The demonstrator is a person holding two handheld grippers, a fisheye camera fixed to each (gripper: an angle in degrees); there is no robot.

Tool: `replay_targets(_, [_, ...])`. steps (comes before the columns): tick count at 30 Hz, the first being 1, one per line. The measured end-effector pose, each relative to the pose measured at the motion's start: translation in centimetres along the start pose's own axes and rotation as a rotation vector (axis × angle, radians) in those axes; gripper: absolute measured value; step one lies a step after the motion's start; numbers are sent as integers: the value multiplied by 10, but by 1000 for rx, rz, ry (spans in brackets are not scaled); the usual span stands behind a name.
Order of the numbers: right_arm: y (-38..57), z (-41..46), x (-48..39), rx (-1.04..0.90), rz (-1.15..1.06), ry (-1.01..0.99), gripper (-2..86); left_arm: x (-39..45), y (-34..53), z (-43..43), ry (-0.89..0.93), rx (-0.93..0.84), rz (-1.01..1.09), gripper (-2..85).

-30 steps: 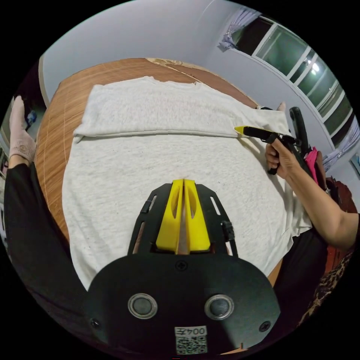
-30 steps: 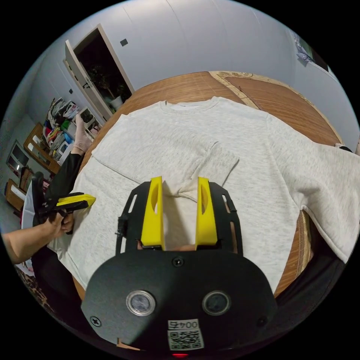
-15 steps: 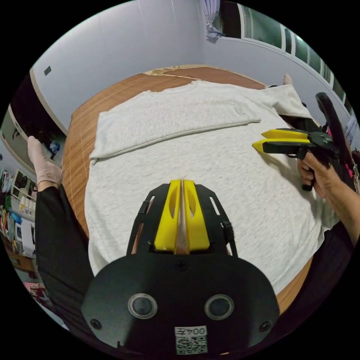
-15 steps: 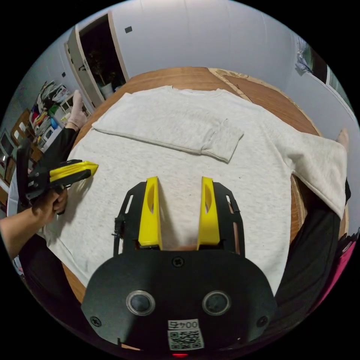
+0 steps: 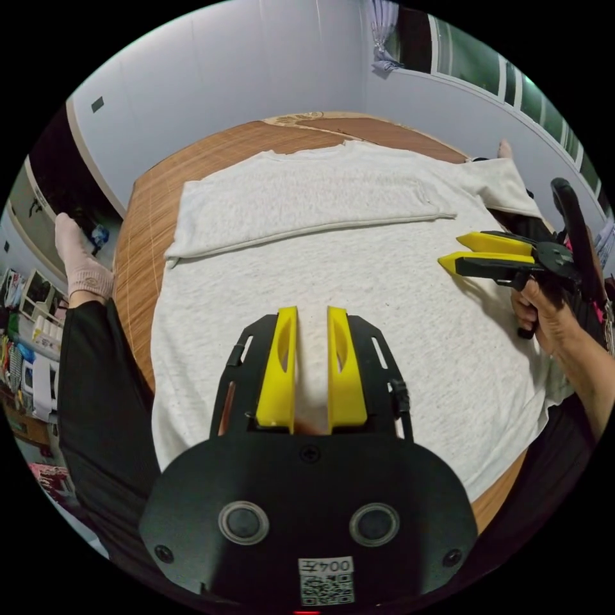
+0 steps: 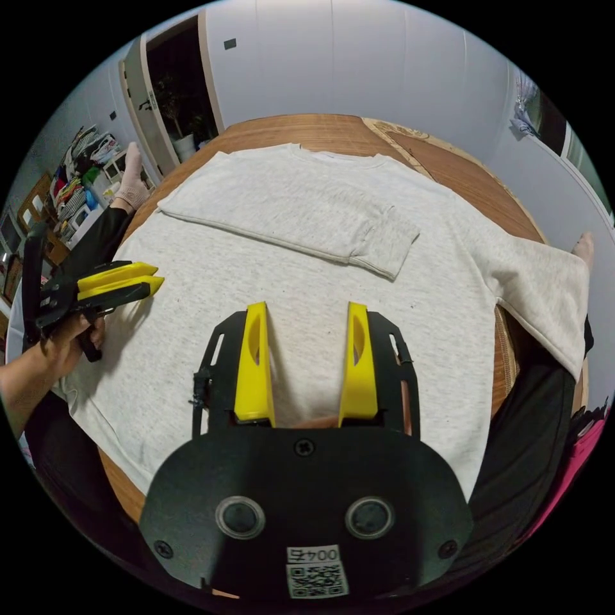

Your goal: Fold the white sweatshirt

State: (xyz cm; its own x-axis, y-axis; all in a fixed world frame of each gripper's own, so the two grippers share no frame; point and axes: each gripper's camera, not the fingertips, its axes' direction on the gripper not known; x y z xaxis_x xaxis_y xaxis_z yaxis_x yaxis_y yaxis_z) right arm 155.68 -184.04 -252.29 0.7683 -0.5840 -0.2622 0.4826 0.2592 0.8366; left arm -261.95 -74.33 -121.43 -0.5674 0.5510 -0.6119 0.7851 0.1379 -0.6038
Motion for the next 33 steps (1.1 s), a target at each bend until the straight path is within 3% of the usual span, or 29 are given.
replay_targets(16, [13,7,-12,6,12,-26,170,35,7,14,-169,10,126,31])
replay_targets(18, [14,7,-13,6,12,-26,170,32,8,14,-151,11,130,24])
replay_targets(21, [16,8,-16,5,11,-23,170,8,7,8,27,4,71,26])
replay_targets(23, [17,9,-19,3,8,-17,170,-20,7,3,249,16,-27,70])
replay_targets(25, [17,9,-22,0,4,-9,170,-31,5,-1,268,12,-74,141])
replay_targets(28, [18,10,-26,-3,-1,5,170,-29,3,2,162,-6,-35,231])
replay_targets(33, [20,8,-29,-4,-1,6,170,-13,12,20,24,-16,30,248])
